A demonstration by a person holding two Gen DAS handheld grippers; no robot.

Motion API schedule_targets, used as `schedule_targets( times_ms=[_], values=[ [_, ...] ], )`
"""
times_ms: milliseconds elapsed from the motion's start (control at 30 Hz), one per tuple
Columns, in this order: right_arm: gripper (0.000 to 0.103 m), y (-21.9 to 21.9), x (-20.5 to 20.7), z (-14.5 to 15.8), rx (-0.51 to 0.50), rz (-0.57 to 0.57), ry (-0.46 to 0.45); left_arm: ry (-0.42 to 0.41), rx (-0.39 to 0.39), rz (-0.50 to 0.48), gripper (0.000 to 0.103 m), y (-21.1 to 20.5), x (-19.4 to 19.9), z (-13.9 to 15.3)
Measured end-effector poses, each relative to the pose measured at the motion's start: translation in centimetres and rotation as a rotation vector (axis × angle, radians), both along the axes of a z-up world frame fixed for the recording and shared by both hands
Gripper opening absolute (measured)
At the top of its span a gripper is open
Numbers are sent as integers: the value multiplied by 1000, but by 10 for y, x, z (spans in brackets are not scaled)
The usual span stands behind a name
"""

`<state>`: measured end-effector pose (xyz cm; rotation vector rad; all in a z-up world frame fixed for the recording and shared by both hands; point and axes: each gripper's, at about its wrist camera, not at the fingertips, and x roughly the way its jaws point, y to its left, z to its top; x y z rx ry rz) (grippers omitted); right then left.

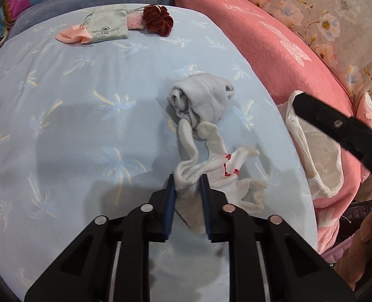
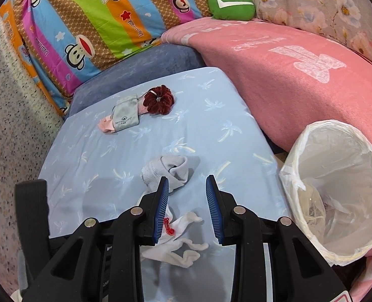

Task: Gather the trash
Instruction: 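Grasp the red-stitched white sock with the left tool while the right tool grasps the grey sock, then carry the white sock and grey sock in both tools over the bin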

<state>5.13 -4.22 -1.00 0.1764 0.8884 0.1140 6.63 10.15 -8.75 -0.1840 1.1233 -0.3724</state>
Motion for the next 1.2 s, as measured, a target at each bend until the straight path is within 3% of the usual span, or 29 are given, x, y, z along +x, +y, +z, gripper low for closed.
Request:
schedule_targets(
  times_ms=[233,367,633,867,1200],
  values=[
    [32,22,22,-14,-10,30,31,-45,10,63,12,25,19,11],
    [44,34,38,-22,-15,34,40,-70,24,99,12,38,35,18],
    [50,50,76,-44,-12,33,72,-83,51,156,12,60,65,21],
    [51,61,90,-68,14,44,120,-85,58,158,12,63,84,19],
    [37,58,93,-68,46,33,135,-72,49,153,12,64,86,17]
  ],
)
